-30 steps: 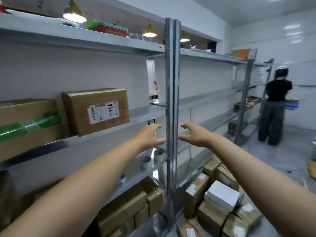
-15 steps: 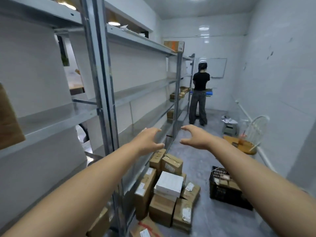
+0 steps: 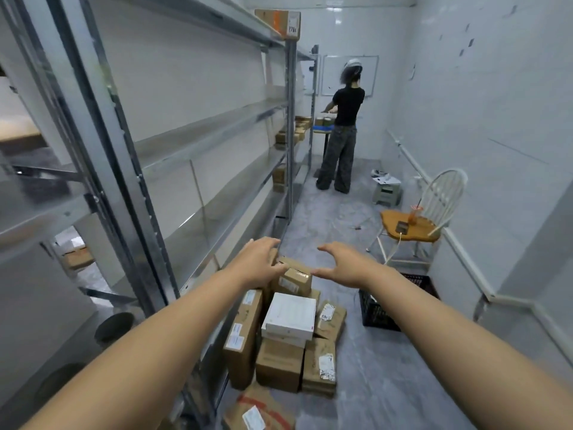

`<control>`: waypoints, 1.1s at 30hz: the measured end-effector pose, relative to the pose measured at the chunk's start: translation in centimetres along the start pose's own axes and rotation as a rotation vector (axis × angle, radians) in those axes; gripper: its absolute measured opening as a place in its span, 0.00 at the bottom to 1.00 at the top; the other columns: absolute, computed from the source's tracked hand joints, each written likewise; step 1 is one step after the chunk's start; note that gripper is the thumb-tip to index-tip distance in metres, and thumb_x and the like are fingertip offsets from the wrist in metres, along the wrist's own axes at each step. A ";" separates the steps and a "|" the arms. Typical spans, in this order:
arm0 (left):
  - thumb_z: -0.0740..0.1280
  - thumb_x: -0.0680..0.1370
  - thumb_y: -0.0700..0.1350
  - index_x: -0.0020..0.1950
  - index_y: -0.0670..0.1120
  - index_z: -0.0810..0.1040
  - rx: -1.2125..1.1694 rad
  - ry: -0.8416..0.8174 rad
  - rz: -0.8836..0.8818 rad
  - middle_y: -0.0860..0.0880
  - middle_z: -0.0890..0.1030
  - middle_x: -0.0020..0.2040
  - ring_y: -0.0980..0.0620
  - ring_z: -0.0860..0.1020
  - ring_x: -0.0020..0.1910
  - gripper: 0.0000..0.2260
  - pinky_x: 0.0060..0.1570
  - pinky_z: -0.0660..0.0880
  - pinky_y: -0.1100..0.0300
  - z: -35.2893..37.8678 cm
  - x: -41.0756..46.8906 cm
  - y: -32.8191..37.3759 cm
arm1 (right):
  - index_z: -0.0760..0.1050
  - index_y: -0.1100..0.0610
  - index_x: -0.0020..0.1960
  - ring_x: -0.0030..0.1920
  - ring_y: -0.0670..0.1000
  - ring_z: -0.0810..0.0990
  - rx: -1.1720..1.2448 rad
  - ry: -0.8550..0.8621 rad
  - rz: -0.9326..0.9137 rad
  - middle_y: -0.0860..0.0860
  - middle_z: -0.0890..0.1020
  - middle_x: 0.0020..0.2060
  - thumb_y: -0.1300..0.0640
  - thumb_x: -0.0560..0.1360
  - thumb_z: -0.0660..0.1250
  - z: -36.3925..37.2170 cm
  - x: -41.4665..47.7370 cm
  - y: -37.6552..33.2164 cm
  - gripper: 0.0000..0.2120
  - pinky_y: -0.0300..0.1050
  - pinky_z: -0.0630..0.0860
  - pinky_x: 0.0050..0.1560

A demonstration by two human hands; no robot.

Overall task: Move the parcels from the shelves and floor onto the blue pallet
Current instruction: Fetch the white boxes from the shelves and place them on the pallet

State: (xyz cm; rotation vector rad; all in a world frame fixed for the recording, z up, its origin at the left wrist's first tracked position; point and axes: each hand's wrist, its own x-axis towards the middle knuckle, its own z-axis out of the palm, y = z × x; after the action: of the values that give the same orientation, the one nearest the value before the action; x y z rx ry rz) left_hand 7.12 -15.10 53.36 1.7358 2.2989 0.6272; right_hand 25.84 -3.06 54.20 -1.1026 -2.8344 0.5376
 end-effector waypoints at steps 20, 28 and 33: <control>0.71 0.75 0.55 0.75 0.47 0.65 -0.154 0.005 -0.253 0.49 0.70 0.72 0.50 0.69 0.70 0.32 0.67 0.65 0.56 11.6 23.2 2.3 | 0.66 0.55 0.74 0.72 0.51 0.67 0.388 -0.084 -0.020 0.51 0.69 0.72 0.44 0.75 0.70 -0.3 20.7 19.0 0.32 0.46 0.64 0.71; 0.72 0.75 0.54 0.73 0.54 0.67 -0.348 -0.014 -0.421 0.52 0.70 0.72 0.50 0.68 0.70 0.29 0.67 0.69 0.53 18.7 27.2 -1.9 | 0.65 0.54 0.74 0.70 0.50 0.69 0.468 -0.185 0.036 0.51 0.70 0.71 0.45 0.75 0.69 5.7 26.7 24.3 0.31 0.39 0.63 0.63; 0.71 0.75 0.55 0.75 0.53 0.65 -0.387 -0.056 -0.523 0.53 0.68 0.74 0.53 0.67 0.71 0.31 0.61 0.63 0.62 23.3 29.2 -7.7 | 0.65 0.54 0.74 0.69 0.51 0.69 0.520 -0.248 0.112 0.52 0.70 0.70 0.46 0.75 0.69 11.3 31.4 25.7 0.31 0.37 0.62 0.60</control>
State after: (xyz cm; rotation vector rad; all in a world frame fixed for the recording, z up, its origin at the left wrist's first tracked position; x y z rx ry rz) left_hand 1.11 15.97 32.01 0.9208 2.2613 0.8235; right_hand 17.07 32.00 32.52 -1.1472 -2.5750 1.4075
